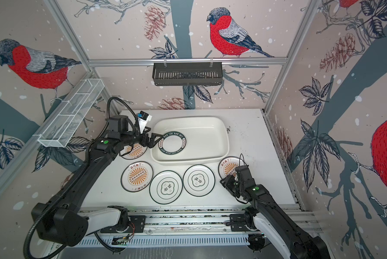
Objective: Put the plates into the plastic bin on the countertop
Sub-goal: 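Close the right gripper on the sunburst plate's edge and tilt it up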
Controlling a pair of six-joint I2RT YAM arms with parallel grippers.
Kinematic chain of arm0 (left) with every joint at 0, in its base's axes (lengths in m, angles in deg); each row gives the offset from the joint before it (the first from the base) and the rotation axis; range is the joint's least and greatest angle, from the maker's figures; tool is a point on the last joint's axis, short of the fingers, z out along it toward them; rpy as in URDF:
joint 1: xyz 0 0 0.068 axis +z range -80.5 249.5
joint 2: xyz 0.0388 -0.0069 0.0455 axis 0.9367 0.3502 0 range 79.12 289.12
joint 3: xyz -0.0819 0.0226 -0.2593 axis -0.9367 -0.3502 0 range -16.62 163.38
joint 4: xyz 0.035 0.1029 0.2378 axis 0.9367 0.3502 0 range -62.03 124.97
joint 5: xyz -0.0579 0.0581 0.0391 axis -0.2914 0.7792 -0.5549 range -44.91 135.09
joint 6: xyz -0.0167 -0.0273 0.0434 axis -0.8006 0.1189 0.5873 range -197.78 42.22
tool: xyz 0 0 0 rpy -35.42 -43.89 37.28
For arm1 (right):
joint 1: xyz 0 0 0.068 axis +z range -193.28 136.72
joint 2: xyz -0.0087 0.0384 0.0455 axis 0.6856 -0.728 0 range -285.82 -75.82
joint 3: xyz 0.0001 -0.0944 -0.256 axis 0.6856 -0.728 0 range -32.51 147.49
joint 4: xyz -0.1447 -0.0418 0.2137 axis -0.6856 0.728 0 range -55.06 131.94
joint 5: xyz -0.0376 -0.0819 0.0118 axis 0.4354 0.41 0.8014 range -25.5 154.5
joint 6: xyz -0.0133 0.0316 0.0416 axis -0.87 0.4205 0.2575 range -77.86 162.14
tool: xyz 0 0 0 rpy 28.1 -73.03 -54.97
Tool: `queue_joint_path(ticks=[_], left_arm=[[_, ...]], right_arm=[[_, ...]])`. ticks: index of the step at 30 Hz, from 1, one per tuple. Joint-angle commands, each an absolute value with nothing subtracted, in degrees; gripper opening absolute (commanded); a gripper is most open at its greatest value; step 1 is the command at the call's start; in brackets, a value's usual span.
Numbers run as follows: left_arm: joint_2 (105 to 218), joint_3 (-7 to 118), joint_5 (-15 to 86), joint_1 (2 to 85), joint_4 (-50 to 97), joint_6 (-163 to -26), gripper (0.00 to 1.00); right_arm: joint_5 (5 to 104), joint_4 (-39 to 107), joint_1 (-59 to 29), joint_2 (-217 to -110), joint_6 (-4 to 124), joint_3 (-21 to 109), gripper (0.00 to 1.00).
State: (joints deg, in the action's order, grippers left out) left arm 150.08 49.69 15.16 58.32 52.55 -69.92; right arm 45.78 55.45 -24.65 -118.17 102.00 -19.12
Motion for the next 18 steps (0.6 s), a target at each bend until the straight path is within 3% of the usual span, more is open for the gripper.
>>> queue_joint_path(ticks=[1,18], left_arm=[[150.12,49.76,13.98,58.16,50.83,-69.83,0.98],[150.37,49.59,13.84,58.18,50.48,-70.39,0.98]], right_arm=[[47.67,54.78,-27.06,-117.94,99.58,-18.45,0.51],[46.9,48.97,-42.58,-124.31,91.14,-16.22,0.52]])
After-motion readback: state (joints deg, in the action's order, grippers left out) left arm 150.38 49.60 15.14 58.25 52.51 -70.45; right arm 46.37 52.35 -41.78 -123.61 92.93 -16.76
